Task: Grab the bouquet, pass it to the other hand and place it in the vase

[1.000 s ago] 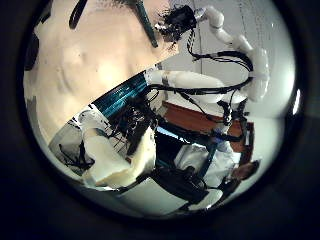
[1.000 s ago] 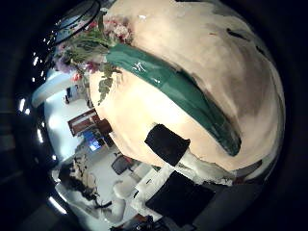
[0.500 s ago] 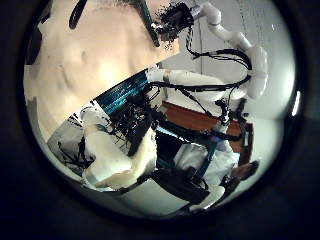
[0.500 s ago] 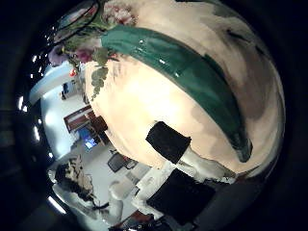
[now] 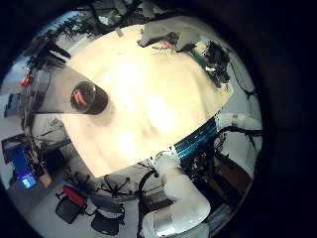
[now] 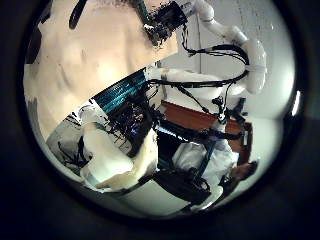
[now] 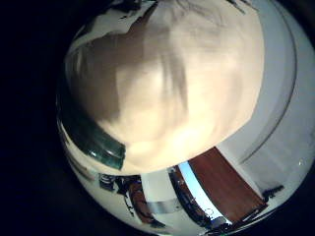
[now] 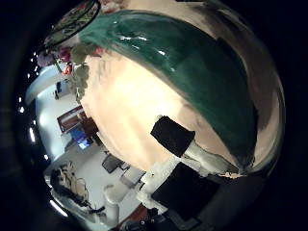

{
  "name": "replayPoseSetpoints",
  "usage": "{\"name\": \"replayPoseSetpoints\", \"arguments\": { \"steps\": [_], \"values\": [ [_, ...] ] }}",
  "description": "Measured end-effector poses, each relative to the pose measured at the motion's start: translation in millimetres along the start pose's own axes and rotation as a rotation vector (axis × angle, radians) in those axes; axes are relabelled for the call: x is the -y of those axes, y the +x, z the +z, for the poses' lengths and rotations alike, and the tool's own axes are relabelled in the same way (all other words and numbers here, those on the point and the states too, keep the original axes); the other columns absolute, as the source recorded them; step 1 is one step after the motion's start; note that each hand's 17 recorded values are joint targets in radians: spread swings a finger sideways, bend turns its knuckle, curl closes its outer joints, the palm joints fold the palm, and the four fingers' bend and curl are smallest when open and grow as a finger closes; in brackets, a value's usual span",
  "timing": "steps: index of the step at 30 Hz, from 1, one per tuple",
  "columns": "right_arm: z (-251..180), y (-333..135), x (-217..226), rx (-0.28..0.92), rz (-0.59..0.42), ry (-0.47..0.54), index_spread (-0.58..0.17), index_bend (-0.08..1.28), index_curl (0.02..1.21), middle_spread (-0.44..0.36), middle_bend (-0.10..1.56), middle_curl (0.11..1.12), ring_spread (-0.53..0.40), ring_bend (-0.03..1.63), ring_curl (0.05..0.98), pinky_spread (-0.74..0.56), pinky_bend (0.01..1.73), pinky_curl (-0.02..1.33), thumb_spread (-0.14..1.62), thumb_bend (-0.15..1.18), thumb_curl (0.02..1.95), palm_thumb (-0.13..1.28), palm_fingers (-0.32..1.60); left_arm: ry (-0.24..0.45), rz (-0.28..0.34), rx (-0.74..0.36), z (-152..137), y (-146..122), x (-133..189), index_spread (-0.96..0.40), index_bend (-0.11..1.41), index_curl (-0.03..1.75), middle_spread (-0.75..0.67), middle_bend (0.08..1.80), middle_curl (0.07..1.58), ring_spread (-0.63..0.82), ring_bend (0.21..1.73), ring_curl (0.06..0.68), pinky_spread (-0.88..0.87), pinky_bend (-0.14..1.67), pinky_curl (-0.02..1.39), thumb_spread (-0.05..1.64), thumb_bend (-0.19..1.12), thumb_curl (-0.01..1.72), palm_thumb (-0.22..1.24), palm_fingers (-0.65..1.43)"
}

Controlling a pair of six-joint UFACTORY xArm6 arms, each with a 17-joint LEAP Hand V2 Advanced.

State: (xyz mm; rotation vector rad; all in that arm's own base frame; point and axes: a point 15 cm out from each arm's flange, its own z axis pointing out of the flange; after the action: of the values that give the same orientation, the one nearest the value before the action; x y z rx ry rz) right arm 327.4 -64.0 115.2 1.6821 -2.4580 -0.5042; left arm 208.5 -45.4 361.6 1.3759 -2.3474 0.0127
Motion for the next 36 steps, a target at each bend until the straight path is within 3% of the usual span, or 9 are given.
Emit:
{"name": "replayPoseSetpoints", "arguments": {
  "steps": [15, 20, 21, 23, 24, 30, 36],
  "values": [
    [13.5, -1.0, 2.0, -0.014, -0.011, -0.018, -0.190, 0.17, 0.37, -0.041, 0.59, 0.48, -0.176, 1.11, 0.311, -0.08, 1.05, 0.00, 1.07, -0.01, 0.38, 0.57, 0.57, -0.002, -0.002, -0.006, 1.3, 0.2, 1.1, 0.03, 0.16, 0.31, 0.42, 0.20, 0.34, 0.58, 0.56, 0.214, 0.68, 0.46, 0.17, 1.14, -0.02, 0.31, 0.32, 0.00],
    [15.2, 5.3, 1.6, -0.086, -0.024, -0.019, -0.254, 0.18, 0.36, -0.119, 0.67, 0.52, -0.244, 1.21, 0.349, -0.32, 1.25, 0.06, 1.03, 0.00, 0.42, 0.70, 0.92, -0.001, -0.003, -0.008, 0.8, 0.5, 1.7, 0.03, 0.16, 0.30, 0.41, 0.20, 0.34, 0.58, 0.56, 0.214, 0.68, 0.46, 0.17, 1.14, -0.02, 0.31, 0.32, 0.00],
    [13.7, 8.8, 2.2, -0.111, -0.022, -0.013, -0.310, 0.23, 0.39, -0.160, 0.73, 0.55, -0.259, 1.20, 0.361, -0.38, 1.25, 0.08, 1.02, 0.00, 0.43, 0.76, 1.10, -0.001, -0.004, -0.010, 0.9, 0.7, 1.5, 0.03, 0.16, 0.30, 0.41, 0.20, 0.34, 0.58, 0.56, 0.213, 0.68, 0.46, 0.17, 1.14, -0.02, 0.31, 0.32, 0.00],
    [7.5, 11.5, 3.8, -0.133, -0.019, 0.006, -0.344, 0.29, 0.43, -0.180, 0.78, 0.57, -0.260, 1.21, 0.384, -0.40, 1.27, 0.12, 1.01, 0.00, 0.44, 0.80, 1.17, -0.002, -0.005, -0.011, 1.7, 0.8, 1.1, 0.03, 0.16, 0.30, 0.41, 0.20, 0.34, 0.58, 0.56, 0.214, 0.68, 0.46, 0.16, 1.15, -0.02, 0.31, 0.32, 0.00],
    [2.4, 11.0, 5.6, -0.132, -0.018, 0.025, -0.365, 0.41, 0.48, -0.185, 0.83, 0.60, -0.252, 1.21, 0.394, -0.39, 1.28, 0.14, 1.01, 0.01, 0.46, 0.84, 1.30, -0.002, -0.005, -0.011, 1.7, 0.8, 1.1, 0.03, 0.16, 0.30, 0.41, 0.20, 0.34, 0.58, 0.56, 0.214, 0.68, 0.46, 0.16, 1.15, -0.02, 0.31, 0.32, 0.00],
    [-39.1, 6.6, 22.7, -0.112, -0.025, 0.201, -0.386, 0.83, 0.70, -0.184, 1.10, 0.71, -0.224, 1.31, 0.471, -0.29, 1.41, 0.24, 0.98, 0.02, 0.51, 0.98, 1.32, -0.001, -0.001, -0.010, 1.5, 2.6, -2.0, 0.03, 0.16, 0.30, 0.41, 0.20, 0.34, 0.58, 0.56, 0.216, 0.68, 0.46, 0.16, 1.15, -0.02, 0.30, 0.31, 0.00],
    [-83.5, 17.1, 15.7, -0.094, -0.005, 0.314, -0.340, 1.02, 0.81, -0.158, 1.26, 0.75, -0.205, 1.41, 0.538, -0.22, 1.51, 0.31, 0.97, 0.06, 0.60, 1.11, 1.22, 0.001, 0.001, -0.008, 0.7, 3.8, -3.3, 0.03, 0.16, 0.30, 0.41, 0.20, 0.34, 0.58, 0.56, 0.216, 0.68, 0.46, 0.16, 1.15, -0.02, 0.31, 0.31, 0.00]
  ]
}}
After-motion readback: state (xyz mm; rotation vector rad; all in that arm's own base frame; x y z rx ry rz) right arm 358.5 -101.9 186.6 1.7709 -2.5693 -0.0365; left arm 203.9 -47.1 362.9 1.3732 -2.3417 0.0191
